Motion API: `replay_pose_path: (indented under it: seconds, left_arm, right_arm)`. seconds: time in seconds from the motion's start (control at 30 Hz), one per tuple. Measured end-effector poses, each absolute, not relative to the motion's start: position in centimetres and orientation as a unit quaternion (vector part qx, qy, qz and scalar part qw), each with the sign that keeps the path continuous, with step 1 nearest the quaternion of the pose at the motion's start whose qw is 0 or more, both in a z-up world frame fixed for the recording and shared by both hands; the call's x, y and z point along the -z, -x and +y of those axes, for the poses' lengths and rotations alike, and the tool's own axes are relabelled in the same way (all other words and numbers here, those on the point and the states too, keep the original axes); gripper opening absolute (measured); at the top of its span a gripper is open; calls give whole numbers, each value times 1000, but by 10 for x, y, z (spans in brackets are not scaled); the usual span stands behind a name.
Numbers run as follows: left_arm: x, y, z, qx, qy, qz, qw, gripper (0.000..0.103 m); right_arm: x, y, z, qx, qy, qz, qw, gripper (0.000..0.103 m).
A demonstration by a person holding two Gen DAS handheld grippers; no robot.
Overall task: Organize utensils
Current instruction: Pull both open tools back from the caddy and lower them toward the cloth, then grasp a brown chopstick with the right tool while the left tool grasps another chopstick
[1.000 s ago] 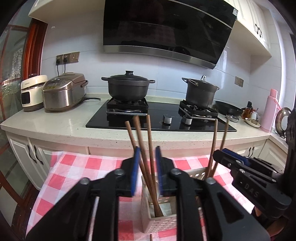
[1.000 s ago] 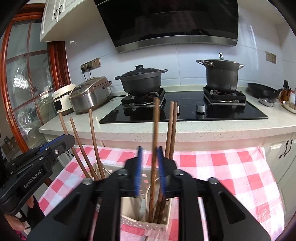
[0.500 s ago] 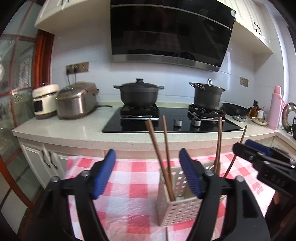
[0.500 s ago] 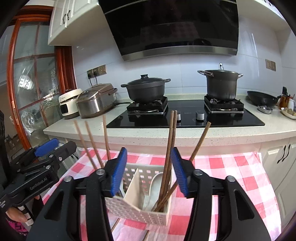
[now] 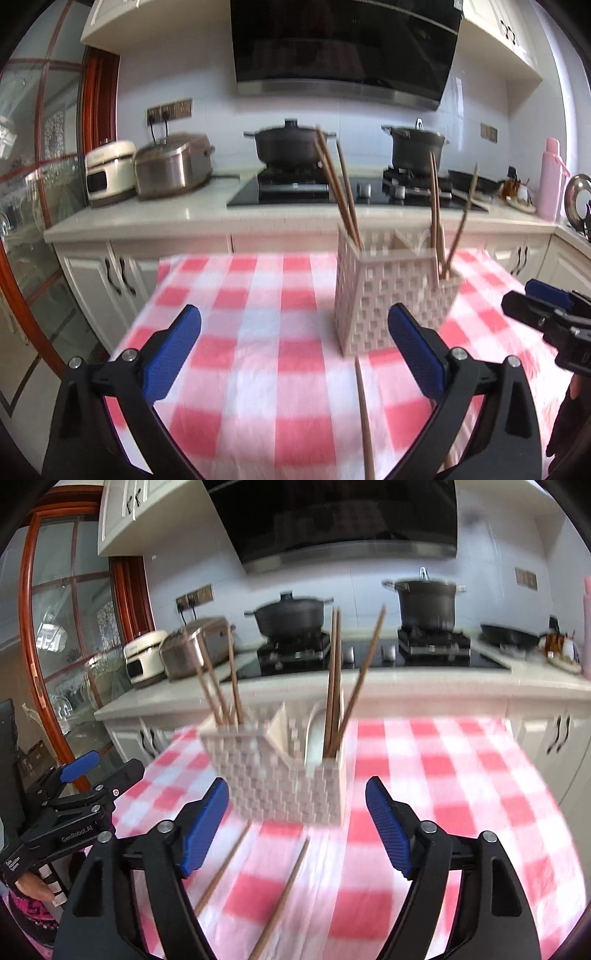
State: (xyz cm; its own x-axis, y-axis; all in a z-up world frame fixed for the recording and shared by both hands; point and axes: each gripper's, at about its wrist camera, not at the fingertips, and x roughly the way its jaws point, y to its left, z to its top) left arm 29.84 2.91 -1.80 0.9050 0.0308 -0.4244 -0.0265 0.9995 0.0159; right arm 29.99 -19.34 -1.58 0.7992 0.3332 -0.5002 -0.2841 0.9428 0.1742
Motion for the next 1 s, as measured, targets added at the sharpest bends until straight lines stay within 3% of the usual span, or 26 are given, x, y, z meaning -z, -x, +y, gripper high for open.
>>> replay_pose_path:
  seconds: [0.27, 0.53, 0.83, 0.93, 1.0]
  left_arm:
    - [69, -276, 40, -17, 12, 260, 965, 98]
    - [86, -269, 50, -24, 7, 279, 960, 98]
    - [95, -279, 60, -22, 18, 308, 951, 98]
    - [97, -285, 55, -20, 11, 319, 947, 98]
    - [100, -290, 51, -20, 4, 330, 944, 98]
  right_arm:
    - [84, -300, -178, -145, -44, 364, 919, 74]
    - [105, -322, -155, -124, -6, 414, 902, 68]
    - [115, -334, -139, -94, 40, 437, 894, 43]
    - [115, -334, -136, -97, 47, 434, 894, 33]
    - [114, -332, -135, -98, 53, 432, 895, 21]
